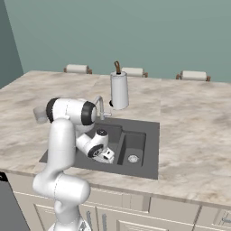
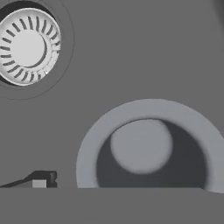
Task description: Move any existing items from the left basin to the right basin for drying. Then move the glass cup from the counter to the left basin of the sink for washing.
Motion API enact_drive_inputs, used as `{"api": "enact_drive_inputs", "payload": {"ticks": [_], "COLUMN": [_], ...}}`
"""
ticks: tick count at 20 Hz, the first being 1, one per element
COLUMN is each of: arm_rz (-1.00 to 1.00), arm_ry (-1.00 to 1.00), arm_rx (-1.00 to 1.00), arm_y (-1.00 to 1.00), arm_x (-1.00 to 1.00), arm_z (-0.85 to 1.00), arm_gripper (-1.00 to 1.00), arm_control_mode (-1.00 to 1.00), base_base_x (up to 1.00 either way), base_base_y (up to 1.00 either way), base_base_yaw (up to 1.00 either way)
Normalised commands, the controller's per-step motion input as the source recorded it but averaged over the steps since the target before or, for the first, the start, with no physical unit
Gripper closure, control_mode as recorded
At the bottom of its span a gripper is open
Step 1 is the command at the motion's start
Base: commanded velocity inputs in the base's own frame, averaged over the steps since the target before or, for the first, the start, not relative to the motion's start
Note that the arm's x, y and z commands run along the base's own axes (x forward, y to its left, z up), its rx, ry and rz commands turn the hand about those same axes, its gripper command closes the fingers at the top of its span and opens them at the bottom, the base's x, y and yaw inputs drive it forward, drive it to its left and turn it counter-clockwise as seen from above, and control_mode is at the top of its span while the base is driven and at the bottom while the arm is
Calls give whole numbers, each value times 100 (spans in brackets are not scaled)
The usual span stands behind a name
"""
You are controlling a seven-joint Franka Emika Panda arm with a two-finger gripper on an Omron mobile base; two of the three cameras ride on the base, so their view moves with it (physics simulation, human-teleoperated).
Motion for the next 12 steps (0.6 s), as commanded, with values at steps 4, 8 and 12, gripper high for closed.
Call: {"api": "enact_drive_inputs", "payload": {"ticks": [4,8,12], "arm_rz": [0,0,1], "arm_ry": [-9,-7,-4], "arm_rx": [-1,-1,0], "arm_y": [0,0,0], "arm_x": [29,33,26], "arm_z": [-25,-29,-23], "arm_gripper": [-100,-100,-100], "arm_control_mode": [-100,-100,-100], "base_base_x": [0,0,0], "base_base_y": [0,0,0], "base_base_yaw": [0,0,0]}}
